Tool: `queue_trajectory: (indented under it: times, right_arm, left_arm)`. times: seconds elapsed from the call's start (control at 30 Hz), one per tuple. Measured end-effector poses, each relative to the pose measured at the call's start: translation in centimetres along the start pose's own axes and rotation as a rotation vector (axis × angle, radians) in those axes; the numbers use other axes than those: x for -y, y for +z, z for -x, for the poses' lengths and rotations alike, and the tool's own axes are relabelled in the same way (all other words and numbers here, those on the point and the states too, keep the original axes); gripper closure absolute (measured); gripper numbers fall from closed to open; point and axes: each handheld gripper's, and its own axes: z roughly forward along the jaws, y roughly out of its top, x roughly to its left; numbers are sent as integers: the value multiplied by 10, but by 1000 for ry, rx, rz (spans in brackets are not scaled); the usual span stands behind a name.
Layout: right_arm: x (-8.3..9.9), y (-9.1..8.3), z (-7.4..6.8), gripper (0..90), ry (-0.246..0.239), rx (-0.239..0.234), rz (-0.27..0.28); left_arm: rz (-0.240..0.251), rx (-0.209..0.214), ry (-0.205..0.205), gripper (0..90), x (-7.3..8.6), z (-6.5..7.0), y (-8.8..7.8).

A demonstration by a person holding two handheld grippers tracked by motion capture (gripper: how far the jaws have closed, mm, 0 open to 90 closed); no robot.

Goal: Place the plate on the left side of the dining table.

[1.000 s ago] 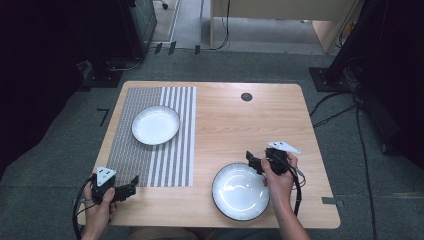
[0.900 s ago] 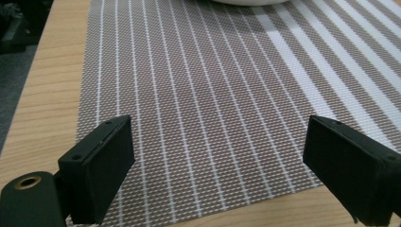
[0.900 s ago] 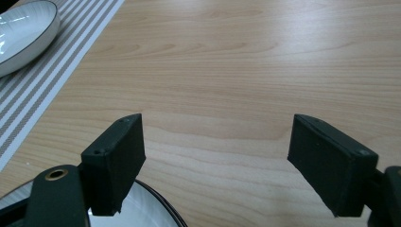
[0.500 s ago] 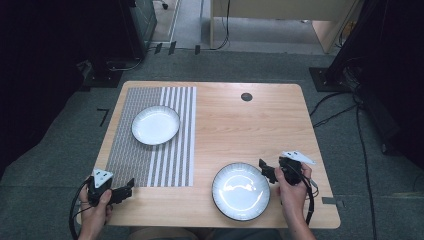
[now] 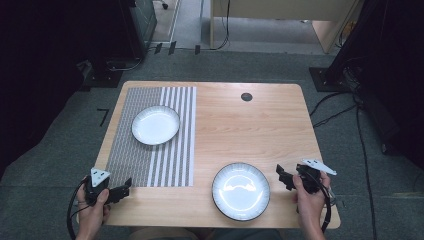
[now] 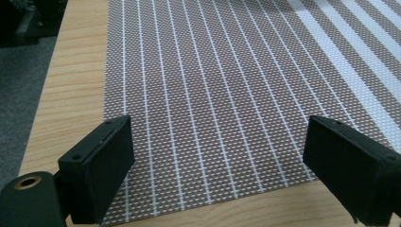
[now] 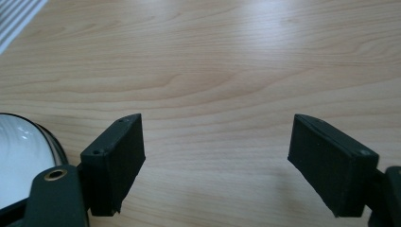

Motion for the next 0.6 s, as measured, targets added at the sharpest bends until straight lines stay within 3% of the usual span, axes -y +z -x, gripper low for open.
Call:
queue_trajectory:
  times: [0.17, 0.6]
  right_arm:
    - [6, -6, 14, 192, 3, 30, 0]
    - [20, -22, 46, 193, 32, 94, 13]
  left_arm:
    - [-1, -20, 9, 94, 0, -3, 0]
    - [-15, -27, -15, 95, 1, -14, 0]
